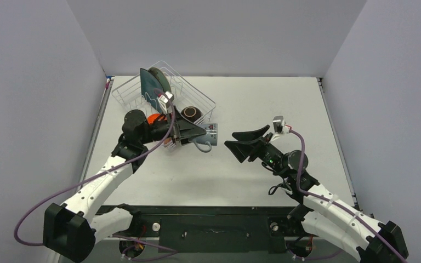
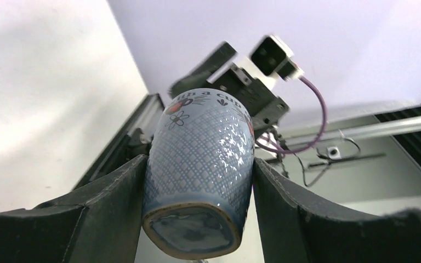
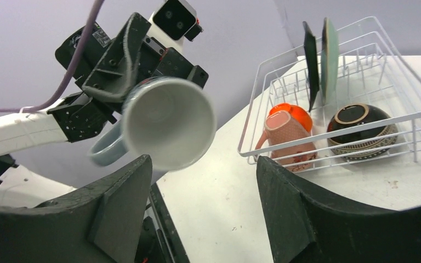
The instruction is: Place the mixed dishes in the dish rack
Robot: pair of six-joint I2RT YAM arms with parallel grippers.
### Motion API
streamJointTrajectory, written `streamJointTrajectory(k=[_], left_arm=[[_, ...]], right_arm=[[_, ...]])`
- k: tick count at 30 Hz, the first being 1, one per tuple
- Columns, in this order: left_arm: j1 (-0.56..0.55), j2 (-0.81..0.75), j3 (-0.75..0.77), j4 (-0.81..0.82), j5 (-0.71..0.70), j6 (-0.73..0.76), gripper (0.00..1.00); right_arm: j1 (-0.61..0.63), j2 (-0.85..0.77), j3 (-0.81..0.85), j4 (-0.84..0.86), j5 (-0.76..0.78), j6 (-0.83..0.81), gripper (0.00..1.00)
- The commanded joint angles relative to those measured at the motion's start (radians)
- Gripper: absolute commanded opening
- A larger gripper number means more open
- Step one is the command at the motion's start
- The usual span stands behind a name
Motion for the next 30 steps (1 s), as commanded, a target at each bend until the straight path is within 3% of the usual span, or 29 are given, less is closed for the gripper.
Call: streamJointTrajectory(k=[1, 9, 15, 19, 30], left_arm=[[0.115, -0.039, 0.112, -0.223, 0.05, 0.18, 0.0], [0.3, -0.006, 0.303, -0.773, -0.024, 0.523, 0.0], [0.395, 0.06, 0.456, -1.037, -0.3, 0.708, 0.0], [0.438, 0.103, 0.518, -1.101, -0.558, 0.718, 0.0], [0.608, 0.267, 0.583, -1.061, -0.809, 0.491, 0.0]], right_arm=[[-0.009, -0.081, 0.069, -0.156, 0.106, -0.064, 0.67], [-0.014, -0.173, 0.16, -0.502, 0.37, -0.15, 0.7], [-0.021, -0.22, 0.161, -0.615, 0.435, -0.188, 0.7], [-0.021, -0.244, 0.167, -0.673, 0.456, -0.205, 0.7], [-0.032, -0.17, 0.281, -0.836, 0.513, -0.264, 0.7]])
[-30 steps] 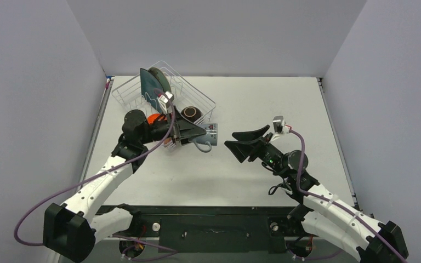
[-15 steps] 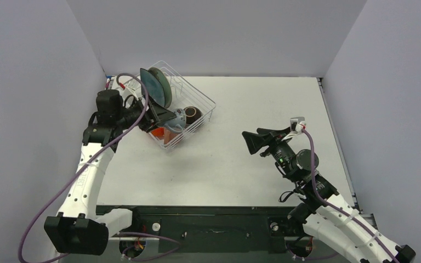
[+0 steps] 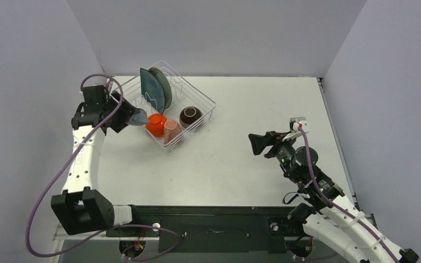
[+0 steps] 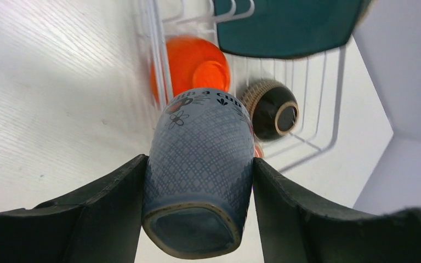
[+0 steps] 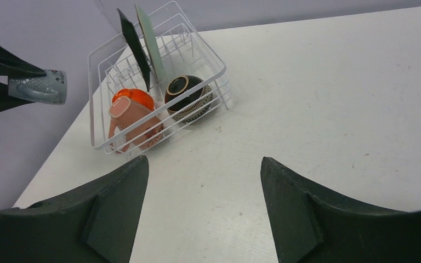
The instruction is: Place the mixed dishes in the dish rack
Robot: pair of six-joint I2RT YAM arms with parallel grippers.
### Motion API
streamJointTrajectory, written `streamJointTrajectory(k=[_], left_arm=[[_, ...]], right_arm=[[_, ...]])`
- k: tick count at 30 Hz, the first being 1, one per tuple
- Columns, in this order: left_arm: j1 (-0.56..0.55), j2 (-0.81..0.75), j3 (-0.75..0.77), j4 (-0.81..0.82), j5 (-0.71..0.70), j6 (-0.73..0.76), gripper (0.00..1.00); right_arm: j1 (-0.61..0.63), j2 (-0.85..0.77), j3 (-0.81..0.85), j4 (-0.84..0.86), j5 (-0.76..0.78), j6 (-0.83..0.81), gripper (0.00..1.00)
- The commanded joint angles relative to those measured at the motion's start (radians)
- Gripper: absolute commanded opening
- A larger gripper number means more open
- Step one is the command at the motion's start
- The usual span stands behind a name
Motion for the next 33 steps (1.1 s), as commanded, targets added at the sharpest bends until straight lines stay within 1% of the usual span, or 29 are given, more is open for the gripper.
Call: streamJointTrajectory(k=[1, 7, 12, 14, 18, 21, 22, 23, 27, 29, 33], left_arm=[[0.031, 0.091, 0.11, 0.046, -0.129, -0.117, 0.0], [0.033, 0.248, 0.233, 0.079, -0.207, -0.204, 0.0], [0.032, 0.382, 0.385, 0.07, -0.246, -0.236, 0.0], [0.032, 0.442, 0.453, 0.041, -0.263, -0.26, 0.0], [0.02, 0.587, 0.629, -0.078, -0.33, -0.342, 0.0], [-0.002, 0.722, 0.825, -0.221, -0.391, -0.417, 0.0], [-0.011, 0.749, 0.866, -0.246, -0.422, -0.428, 0.0], [-0.014, 0.797, 0.939, -0.283, -0.434, -0.45, 0.0], [-0.02, 0.907, 1.083, -0.344, -0.471, -0.516, 0.0], [-0.025, 0.938, 1.125, -0.359, -0.497, -0.55, 0.0], [-0.033, 0.959, 1.115, -0.367, -0.536, -0.636, 0.0]], right_arm=[[-0.016, 0.051, 0.094, -0.063, 0.046, -0.03, 0.7], [-0.032, 0.084, 0.129, -0.088, 0.035, 0.005, 0.7], [-0.054, 0.101, 0.134, -0.109, 0.027, 0.013, 0.7], [-0.072, 0.112, 0.14, -0.122, 0.022, 0.014, 0.7], [-0.125, 0.127, 0.15, -0.14, 0.007, 0.01, 0.7], [-0.159, 0.148, 0.154, -0.138, -0.011, 0.012, 0.7], [-0.176, 0.154, 0.157, -0.138, -0.025, 0.014, 0.7], [-0.184, 0.166, 0.158, -0.136, -0.031, 0.014, 0.7], [-0.222, 0.199, 0.165, -0.133, -0.071, 0.024, 0.7], [-0.236, 0.21, 0.166, -0.129, -0.086, 0.028, 0.7], [-0.257, 0.226, 0.164, -0.116, -0.108, 0.036, 0.7]])
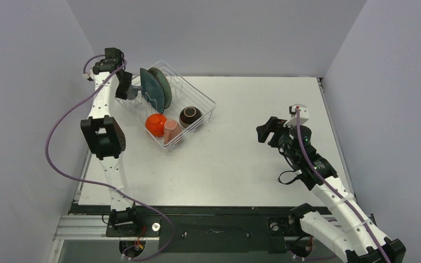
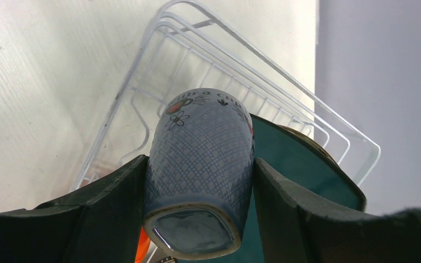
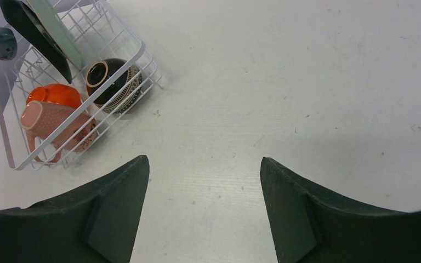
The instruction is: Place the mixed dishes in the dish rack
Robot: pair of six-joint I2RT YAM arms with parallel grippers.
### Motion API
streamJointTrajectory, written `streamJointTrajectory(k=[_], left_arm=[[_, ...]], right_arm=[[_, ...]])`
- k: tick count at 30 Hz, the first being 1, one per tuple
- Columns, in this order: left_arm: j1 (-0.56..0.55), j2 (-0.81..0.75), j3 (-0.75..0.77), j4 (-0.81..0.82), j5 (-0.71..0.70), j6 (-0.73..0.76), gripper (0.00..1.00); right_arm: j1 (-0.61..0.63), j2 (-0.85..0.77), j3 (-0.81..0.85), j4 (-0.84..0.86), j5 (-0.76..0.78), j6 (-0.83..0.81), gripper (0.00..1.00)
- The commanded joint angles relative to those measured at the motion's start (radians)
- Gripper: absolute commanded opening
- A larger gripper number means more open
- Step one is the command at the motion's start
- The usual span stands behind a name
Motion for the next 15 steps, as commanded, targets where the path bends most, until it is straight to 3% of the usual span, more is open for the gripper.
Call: streamJointTrajectory(k=[1, 15], left_arm=[[-0.001, 0.001, 0.052, -0.041, -0.093, -0.155, 0.0], [0.005, 0.098, 0.082, -0.002, -0.141, -0.243, 0.0]], right_arm=[[-0.025, 0.013, 0.043, 0.036, -0.043, 0.017, 0.7], [-0.057, 0.038, 0.043, 0.055, -0.079, 0.032, 0.69]])
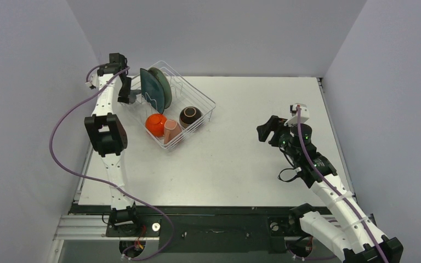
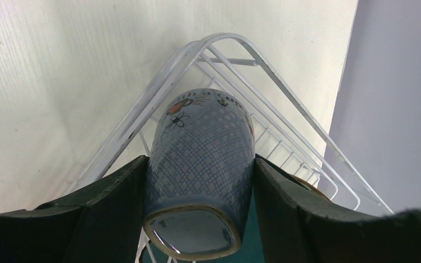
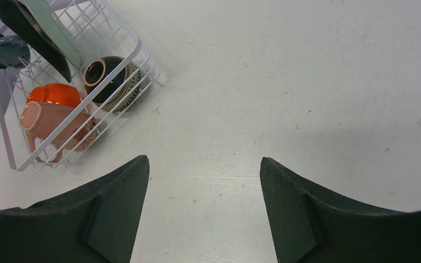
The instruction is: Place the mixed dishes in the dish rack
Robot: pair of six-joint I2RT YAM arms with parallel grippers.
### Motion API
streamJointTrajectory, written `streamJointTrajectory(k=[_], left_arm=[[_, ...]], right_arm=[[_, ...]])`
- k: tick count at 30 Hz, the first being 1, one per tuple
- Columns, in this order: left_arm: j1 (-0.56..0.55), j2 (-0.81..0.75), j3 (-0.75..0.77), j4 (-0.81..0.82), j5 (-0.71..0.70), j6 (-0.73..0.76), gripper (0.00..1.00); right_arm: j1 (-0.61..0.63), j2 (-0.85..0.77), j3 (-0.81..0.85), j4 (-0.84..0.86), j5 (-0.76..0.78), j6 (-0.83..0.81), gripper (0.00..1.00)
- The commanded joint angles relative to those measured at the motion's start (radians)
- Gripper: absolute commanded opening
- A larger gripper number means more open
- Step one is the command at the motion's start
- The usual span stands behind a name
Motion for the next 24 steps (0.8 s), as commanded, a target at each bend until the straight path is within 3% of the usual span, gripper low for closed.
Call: streamJointTrajectory(k=[1, 9, 14, 24], left_arm=[[0.003, 0.013, 0.061, 0.031, -0.061, -0.066, 0.0], [-0.003, 0.026, 0.034, 0.091, -0.093, -0.064, 0.0], [-0.005, 0.03, 0.02, 0.115, -0.095, -0.065, 0.13], [-0.012, 0.052, 0.039, 0.103, -0.084, -0.062, 0.18]], right_arm=[[-0.011, 0.01, 0.041, 0.056, -0.028, 0.018, 0.69], [-0.016, 0.024, 0.039, 0.065, -0.041, 0.025, 0.69], [-0.018, 0.027, 0.037, 0.07, -0.047, 0.029, 0.69], [-0.024, 0.024, 0.032, 0.076, -0.054, 0.032, 0.69]])
